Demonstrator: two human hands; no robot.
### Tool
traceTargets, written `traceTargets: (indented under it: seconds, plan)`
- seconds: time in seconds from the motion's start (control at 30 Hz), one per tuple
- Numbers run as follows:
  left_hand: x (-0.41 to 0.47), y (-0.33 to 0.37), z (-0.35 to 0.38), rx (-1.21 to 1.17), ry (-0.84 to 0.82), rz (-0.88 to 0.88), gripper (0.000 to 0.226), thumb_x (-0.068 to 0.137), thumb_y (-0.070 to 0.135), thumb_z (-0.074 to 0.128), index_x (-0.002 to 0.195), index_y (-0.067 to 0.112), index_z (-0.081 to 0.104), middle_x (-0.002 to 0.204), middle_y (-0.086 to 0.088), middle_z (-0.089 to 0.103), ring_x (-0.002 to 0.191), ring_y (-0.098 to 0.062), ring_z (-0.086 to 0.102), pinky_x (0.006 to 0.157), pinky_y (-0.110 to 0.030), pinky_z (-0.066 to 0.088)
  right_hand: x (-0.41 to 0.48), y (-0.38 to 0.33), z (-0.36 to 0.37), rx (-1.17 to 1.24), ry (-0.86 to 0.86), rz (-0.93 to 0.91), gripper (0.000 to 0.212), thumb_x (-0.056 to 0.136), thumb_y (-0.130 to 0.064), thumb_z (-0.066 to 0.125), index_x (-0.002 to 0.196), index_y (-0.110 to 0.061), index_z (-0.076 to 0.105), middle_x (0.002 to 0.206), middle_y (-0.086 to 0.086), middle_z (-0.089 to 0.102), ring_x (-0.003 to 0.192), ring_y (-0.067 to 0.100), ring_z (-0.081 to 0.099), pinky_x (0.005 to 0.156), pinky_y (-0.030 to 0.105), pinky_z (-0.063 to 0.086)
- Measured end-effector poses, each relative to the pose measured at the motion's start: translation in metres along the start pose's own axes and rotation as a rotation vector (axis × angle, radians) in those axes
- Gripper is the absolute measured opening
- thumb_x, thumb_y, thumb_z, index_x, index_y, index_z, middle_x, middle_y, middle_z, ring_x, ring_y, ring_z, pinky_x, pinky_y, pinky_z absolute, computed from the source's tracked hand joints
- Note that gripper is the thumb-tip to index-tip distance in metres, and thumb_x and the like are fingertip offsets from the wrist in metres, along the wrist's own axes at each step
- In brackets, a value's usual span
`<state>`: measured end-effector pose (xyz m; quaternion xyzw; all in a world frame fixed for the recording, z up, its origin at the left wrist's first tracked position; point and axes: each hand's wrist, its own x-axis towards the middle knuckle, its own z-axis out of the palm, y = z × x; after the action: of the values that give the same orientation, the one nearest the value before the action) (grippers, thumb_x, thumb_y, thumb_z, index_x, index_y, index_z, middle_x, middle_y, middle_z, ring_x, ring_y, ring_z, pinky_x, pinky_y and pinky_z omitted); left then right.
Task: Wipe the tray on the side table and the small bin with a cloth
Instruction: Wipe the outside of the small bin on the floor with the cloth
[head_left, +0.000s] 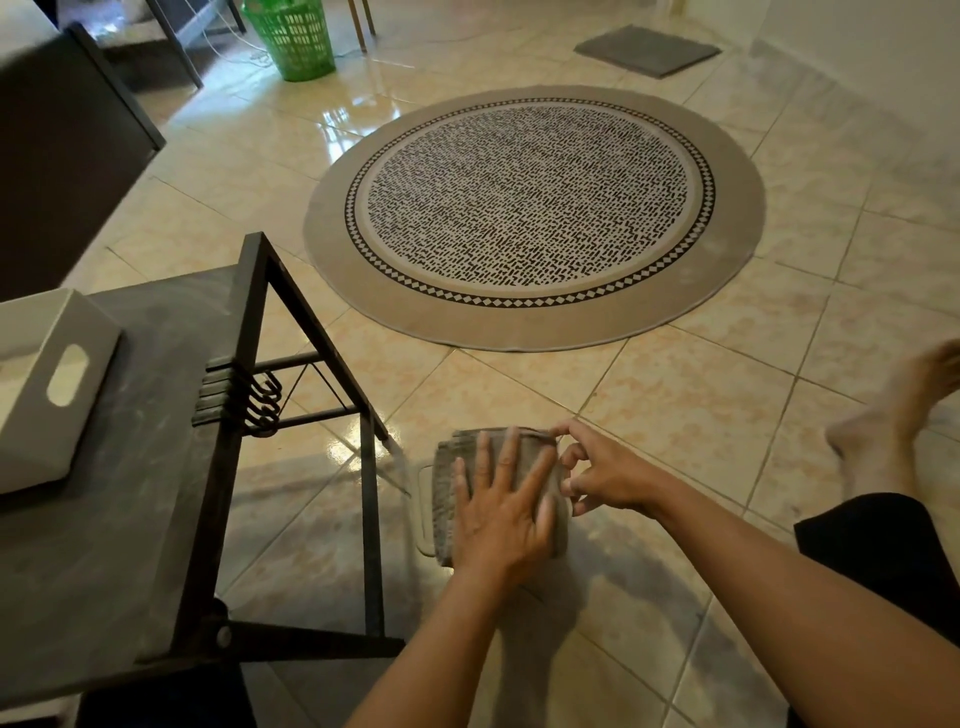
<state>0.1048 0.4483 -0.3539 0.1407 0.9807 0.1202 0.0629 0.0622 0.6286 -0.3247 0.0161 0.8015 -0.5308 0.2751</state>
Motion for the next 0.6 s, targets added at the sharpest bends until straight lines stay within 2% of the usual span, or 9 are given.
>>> traceTargets:
  seconds: [0.07, 0.17, 0.3, 0.43, 0.6]
  plan:
    - [0.002, -0.002, 0.001, 0.01, 0.005, 0.035, 0.059, 0.097, 0.059, 0.012, 0.146, 0.054, -0.02, 0.159, 0.007, -0.031, 0.145, -0.022, -0.033, 0.115, -0.051, -0.023, 0.0, -0.001, 0.001, -0.008, -0.004, -0.01, 0.06, 0.084, 0.011, 0.065, 0.125, -0.029, 0.048, 0.094, 0.011, 0.054, 0.075, 0.021, 0.066, 0.066, 0.039, 0.064]
    - [0.008, -0.002, 0.0, -0.004, 0.019, -0.072, 0.059, 0.096, 0.059, 0.01, 0.146, 0.053, -0.022, 0.158, 0.008, -0.033, 0.142, -0.022, -0.038, 0.113, -0.05, -0.025, 0.001, 0.0, 0.001, -0.02, 0.004, -0.003, 0.061, 0.084, 0.012, 0.064, 0.13, -0.024, 0.046, 0.092, 0.009, 0.054, 0.074, 0.024, 0.065, 0.071, 0.047, 0.064]
    - [0.012, -0.003, 0.001, 0.05, -0.032, 0.085, 0.058, 0.097, 0.06, 0.009, 0.146, 0.053, -0.022, 0.159, 0.01, -0.032, 0.143, -0.022, -0.036, 0.117, -0.054, -0.015, 0.001, 0.0, 0.0, -0.017, -0.004, -0.012, 0.062, 0.083, 0.013, 0.062, 0.131, -0.022, 0.045, 0.093, 0.01, 0.053, 0.079, 0.025, 0.066, 0.069, 0.045, 0.064]
    - [0.018, -0.018, -0.003, 0.014, 0.0, -0.087, 0.062, 0.095, 0.06, 0.011, 0.148, 0.05, -0.02, 0.163, 0.004, -0.022, 0.146, -0.023, -0.028, 0.116, -0.05, -0.019, 0.004, 0.006, 0.002, 0.009, 0.025, 0.002, 0.075, 0.084, 0.007, 0.067, 0.141, -0.03, 0.035, 0.094, 0.01, 0.054, 0.078, 0.02, 0.065, 0.066, 0.037, 0.064]
    - [0.004, -0.041, -0.005, -0.049, 0.064, -0.222, 0.07, 0.093, 0.061, 0.014, 0.15, 0.041, -0.02, 0.164, 0.003, -0.019, 0.145, -0.019, -0.029, 0.118, -0.05, -0.014, 0.004, 0.008, 0.004, -0.017, 0.025, -0.007, 0.077, 0.083, 0.008, 0.066, 0.136, -0.04, 0.038, 0.096, 0.011, 0.057, 0.084, 0.023, 0.071, 0.063, 0.034, 0.063]
